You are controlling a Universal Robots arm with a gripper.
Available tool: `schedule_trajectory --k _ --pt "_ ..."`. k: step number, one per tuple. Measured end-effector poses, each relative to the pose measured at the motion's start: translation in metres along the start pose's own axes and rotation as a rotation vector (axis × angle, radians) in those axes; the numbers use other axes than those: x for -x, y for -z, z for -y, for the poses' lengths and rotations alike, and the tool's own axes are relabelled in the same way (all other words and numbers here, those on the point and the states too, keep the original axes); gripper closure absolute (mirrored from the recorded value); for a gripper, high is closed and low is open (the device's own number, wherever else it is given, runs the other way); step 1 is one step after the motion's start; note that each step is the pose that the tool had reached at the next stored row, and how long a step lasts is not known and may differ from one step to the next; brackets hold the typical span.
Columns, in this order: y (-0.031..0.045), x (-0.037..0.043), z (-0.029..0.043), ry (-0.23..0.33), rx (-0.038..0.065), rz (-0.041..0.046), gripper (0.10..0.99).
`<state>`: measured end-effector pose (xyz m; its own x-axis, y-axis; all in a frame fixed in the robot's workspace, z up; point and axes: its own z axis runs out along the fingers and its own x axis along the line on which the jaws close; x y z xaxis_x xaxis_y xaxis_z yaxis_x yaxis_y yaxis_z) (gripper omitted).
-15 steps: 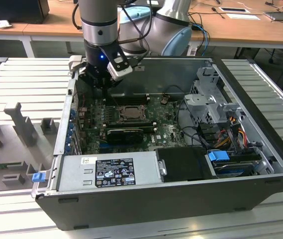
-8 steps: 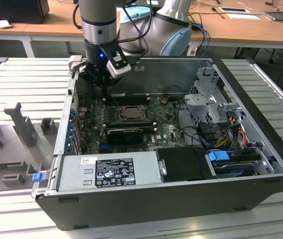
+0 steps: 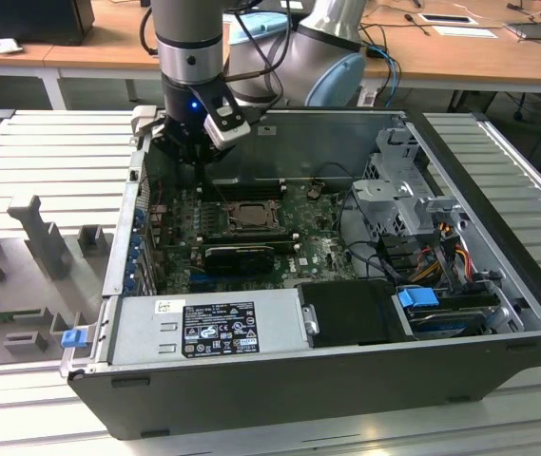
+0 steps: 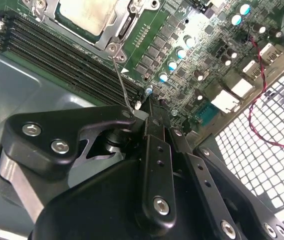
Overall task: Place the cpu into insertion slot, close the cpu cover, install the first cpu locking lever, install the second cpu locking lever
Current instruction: 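Install the first cpu locking lever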
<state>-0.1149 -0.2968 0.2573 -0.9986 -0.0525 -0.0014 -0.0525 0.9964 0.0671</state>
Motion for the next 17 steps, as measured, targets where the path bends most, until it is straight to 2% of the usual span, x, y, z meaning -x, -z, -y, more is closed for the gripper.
schedule_trajectory --k 13,17 --pt "0.0000 0.0062 0.0003 0.000 0.000 0.0001 0.980" --pt "0.0000 0.0200 0.0011 0.000 0.000 -0.0002 0.980"
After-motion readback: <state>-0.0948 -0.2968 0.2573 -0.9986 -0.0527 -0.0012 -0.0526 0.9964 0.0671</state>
